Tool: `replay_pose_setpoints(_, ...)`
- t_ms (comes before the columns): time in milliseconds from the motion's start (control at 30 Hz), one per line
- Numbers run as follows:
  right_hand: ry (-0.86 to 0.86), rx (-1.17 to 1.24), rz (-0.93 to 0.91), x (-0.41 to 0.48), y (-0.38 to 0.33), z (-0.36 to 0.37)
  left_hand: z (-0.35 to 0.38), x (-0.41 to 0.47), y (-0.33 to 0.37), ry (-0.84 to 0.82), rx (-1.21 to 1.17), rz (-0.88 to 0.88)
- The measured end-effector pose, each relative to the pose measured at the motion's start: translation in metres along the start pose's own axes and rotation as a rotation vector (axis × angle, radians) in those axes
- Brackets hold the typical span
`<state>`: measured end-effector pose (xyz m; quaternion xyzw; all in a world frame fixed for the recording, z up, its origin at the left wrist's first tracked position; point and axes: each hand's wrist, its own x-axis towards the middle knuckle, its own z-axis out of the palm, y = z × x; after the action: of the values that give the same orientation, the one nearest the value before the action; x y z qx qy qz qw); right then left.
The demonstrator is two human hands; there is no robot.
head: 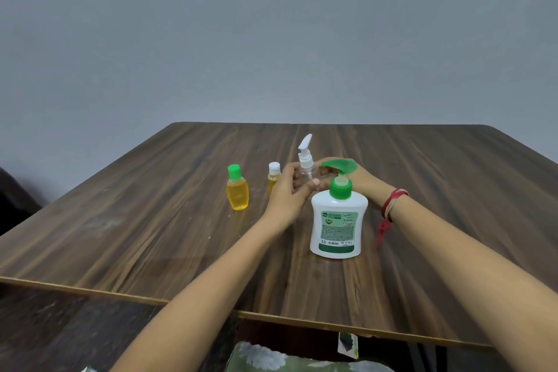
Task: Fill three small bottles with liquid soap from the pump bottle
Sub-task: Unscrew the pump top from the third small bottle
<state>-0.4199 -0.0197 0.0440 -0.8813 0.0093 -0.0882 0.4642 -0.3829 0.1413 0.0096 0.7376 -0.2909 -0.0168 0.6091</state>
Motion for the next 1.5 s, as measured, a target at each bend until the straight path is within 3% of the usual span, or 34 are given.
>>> replay_pose_setpoints(167,-0.055,0.129,0.036,-0.012,-0.014,-0.01,-0.019,-0.007,0.002,0.038,0.083,0.101)
replay_pose_setpoints(400,0.122,0.264,0.021,-0.033,-0.044,-0.057,-0.067,-0.028,0.022,0.144,0.081,0.184)
replay_pose_setpoints(567,0.11,0.257,-0.145,-0.051,-0.114,-0.066,-0.099,-0.055,0.033,0.205,0.019,0.217)
replay_pose_setpoints(733,0.045,0.264,-0.374,-0.072,-0.166,-0.016,-0.112,-0.087,0.022,0.186,-0.009,0.184)
replay_pose_setpoints(900,0.136,0.109,-0.299,-0.078,-0.146,0.065,-0.101,-0.106,0.001,0.181,0.011,0.13)
replay_pose_setpoints(1033,0.175,0.132,-0.212,-0.078,-0.123,0.105,-0.086,-0.117,0.0,0.154,0.048,0.117)
replay_pose_setpoints(1200,0.33,0.224,-0.226,-0.075,-0.109,0.125,-0.071,-0.12,0.005,0.141,0.014,0.124)
replay_pose_setpoints(1333,0.44,0.245,-0.249,-0.077,-0.103,0.129,-0.06,-0.118,0.008,0.232,0.021,0.058)
replay_pose_setpoints(1500,0.397,0.277,-0.251,-0.077,-0.096,0.132,-0.053,-0.109,-0.001,0.275,-0.045,-0.002)
